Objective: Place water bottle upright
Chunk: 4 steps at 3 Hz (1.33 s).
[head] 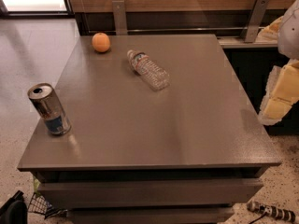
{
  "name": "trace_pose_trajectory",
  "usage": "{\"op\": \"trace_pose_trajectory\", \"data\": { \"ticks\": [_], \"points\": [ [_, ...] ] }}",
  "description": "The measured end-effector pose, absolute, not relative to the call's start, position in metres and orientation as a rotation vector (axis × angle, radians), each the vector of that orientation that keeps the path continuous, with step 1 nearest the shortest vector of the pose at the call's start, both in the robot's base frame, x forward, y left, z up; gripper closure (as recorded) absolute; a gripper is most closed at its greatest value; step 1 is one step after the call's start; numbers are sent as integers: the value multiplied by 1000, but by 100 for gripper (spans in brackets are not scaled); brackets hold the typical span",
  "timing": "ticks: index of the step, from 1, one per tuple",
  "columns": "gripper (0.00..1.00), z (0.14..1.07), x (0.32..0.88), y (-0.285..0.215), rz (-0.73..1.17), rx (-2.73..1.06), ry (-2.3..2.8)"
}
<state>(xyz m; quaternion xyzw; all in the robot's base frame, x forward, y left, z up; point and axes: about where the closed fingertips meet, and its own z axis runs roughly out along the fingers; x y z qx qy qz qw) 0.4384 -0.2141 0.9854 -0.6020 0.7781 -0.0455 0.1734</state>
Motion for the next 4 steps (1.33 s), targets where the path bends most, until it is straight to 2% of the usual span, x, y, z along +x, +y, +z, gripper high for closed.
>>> {"op": "trace_pose_trajectory", "data": {
  "ticks": [1, 3, 4],
  "points": [
    [0, 986, 443, -212, -123, -1686, 2203],
    [0, 968, 528, -173, 73, -1391, 2222],
    [0, 977, 563, -153, 109, -1302, 2255]
  ]
}}
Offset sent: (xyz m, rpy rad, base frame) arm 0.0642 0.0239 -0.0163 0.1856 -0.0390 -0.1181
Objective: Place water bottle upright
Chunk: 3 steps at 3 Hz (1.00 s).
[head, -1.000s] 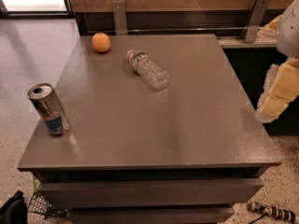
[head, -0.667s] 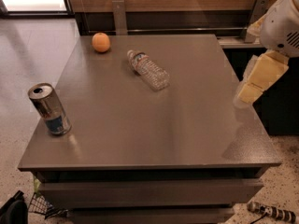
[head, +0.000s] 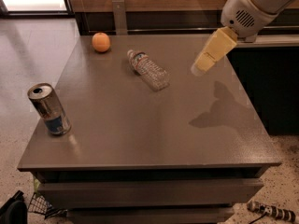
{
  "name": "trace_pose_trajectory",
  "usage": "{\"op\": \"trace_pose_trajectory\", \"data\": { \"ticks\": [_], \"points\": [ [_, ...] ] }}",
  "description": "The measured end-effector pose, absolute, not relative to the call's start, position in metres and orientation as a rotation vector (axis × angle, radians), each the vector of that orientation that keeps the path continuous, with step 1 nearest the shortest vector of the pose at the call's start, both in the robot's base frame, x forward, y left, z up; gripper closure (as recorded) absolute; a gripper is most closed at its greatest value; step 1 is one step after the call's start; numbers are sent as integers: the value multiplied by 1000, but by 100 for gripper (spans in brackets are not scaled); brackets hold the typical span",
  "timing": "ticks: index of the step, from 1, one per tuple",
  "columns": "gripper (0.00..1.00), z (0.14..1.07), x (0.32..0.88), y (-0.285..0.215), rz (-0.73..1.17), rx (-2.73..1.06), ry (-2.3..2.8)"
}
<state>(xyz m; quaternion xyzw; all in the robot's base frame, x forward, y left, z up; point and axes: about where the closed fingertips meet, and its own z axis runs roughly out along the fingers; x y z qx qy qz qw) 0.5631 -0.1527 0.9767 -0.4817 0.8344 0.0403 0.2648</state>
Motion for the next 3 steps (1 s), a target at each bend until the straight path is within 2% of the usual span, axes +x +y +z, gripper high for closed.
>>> {"op": "trace_pose_trajectory", "data": {
  "ticks": [3],
  "points": [
    [0, 982, 667, -89, 186, -1265, 2423]
  ]
}}
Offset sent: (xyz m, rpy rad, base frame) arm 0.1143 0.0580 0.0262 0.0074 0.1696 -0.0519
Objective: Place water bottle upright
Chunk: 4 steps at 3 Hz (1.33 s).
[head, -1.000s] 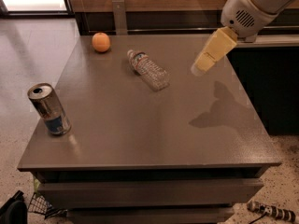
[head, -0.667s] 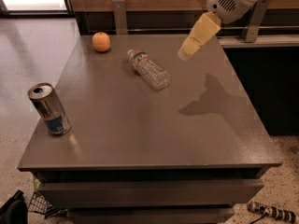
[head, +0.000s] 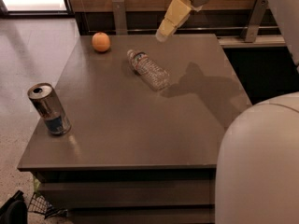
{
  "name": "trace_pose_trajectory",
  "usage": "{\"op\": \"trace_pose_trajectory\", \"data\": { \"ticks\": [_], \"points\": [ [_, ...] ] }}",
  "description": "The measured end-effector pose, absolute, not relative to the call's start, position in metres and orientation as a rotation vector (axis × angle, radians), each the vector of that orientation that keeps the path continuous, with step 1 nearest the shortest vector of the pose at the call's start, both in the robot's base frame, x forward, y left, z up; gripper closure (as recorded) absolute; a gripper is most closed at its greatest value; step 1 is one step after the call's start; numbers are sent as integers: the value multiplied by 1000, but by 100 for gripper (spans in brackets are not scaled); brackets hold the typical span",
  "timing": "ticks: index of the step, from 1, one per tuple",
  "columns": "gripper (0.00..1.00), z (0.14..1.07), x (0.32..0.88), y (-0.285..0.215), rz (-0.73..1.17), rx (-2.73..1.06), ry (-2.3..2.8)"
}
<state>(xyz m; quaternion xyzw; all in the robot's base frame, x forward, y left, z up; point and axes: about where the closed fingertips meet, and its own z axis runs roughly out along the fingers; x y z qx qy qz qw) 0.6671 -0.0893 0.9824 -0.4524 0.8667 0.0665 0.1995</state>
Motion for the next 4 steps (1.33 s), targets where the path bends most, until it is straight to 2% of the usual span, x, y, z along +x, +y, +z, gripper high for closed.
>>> {"op": "trace_pose_trajectory", "data": {
  "ticks": [2, 3, 4],
  "points": [
    [0, 960, 698, -35, 57, -1144, 2520],
    [0, 934, 687, -27, 1, -1026, 2558],
    [0, 914, 684, -29, 1, -1060, 2598]
  ]
}}
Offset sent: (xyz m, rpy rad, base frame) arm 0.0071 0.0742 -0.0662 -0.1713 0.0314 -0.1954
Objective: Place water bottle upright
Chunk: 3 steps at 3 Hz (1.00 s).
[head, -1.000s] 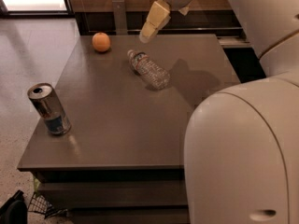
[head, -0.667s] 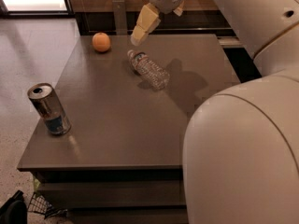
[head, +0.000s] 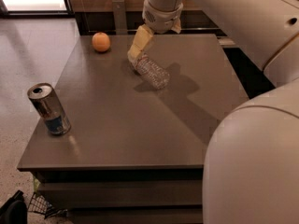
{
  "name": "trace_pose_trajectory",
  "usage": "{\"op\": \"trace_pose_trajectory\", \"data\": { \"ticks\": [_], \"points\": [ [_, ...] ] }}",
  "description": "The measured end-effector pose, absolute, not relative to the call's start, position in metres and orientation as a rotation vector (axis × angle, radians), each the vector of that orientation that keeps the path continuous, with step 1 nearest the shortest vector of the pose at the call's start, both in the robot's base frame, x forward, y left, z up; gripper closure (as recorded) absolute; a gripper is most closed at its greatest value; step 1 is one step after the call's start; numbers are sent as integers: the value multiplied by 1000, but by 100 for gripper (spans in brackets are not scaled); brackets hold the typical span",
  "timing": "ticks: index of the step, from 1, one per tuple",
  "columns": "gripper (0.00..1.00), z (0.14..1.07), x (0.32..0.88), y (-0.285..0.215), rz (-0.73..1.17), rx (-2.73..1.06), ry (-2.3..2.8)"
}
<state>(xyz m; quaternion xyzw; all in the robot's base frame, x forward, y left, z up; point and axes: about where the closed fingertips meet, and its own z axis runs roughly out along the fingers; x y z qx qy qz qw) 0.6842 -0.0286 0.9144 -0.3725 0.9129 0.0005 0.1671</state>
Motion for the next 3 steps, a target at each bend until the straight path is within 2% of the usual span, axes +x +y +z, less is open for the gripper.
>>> {"op": "trace_pose_trajectory", "data": {
  "ticks": [3],
  "points": [
    [0, 892, 709, -13, 52, -973, 2727]
  ]
}}
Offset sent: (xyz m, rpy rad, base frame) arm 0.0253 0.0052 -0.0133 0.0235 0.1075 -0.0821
